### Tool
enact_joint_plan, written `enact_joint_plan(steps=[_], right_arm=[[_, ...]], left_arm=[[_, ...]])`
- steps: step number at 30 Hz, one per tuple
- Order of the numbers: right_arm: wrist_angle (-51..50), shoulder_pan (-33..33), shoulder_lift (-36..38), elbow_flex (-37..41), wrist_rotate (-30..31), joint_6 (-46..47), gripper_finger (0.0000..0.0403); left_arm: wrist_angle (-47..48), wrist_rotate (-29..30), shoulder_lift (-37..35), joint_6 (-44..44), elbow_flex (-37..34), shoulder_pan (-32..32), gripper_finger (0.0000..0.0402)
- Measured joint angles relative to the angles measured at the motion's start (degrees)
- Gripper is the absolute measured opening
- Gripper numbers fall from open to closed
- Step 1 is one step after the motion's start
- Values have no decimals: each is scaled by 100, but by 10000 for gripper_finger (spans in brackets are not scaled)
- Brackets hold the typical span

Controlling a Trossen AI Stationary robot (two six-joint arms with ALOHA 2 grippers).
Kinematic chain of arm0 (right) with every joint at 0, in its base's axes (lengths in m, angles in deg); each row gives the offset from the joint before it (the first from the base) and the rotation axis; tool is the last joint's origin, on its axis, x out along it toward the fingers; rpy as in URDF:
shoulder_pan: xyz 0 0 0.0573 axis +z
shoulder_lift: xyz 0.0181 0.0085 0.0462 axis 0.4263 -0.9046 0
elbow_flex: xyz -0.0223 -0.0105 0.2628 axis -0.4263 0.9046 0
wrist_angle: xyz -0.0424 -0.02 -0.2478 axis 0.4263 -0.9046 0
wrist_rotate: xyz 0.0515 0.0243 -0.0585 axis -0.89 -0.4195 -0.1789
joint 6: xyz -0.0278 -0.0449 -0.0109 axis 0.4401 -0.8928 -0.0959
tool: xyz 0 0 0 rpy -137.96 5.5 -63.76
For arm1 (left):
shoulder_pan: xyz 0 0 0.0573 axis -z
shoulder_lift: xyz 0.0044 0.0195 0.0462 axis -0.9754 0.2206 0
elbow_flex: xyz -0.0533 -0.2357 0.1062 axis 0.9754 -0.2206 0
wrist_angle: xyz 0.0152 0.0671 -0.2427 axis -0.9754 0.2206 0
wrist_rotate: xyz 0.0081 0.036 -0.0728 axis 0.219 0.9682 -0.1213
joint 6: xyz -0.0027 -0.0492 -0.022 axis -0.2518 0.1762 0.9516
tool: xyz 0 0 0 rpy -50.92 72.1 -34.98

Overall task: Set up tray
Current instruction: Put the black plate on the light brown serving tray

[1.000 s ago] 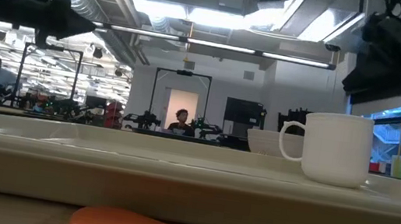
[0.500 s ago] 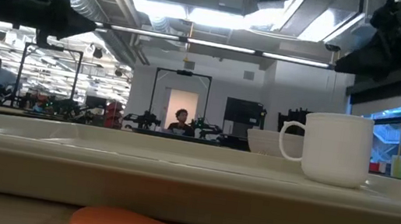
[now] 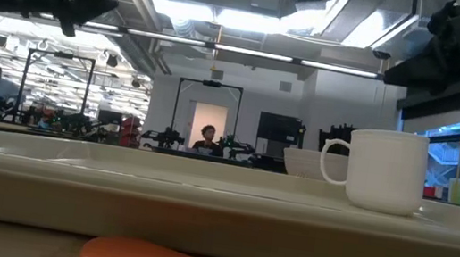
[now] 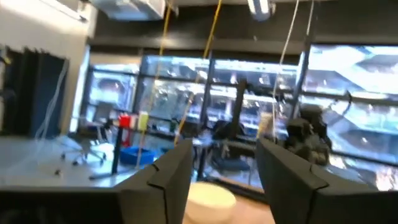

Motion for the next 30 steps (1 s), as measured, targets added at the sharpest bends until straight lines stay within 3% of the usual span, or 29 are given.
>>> enact_joint_plan(steps=[5, 11, 24, 30], right_arm=[[35, 0, -2, 1, 80, 2, 119], [380, 0, -2, 1, 80, 32, 120], [421, 0, -2, 1, 71, 194, 120], [273, 0, -2, 1, 58, 191, 120]], left_arm=[[350, 777, 1033, -8, 214, 522, 172], [903, 1391, 2893, 214, 1158, 751, 167], [2506, 1316, 6725, 478, 3917, -206, 167], [2608, 546, 7922, 531, 4601, -780, 167]])
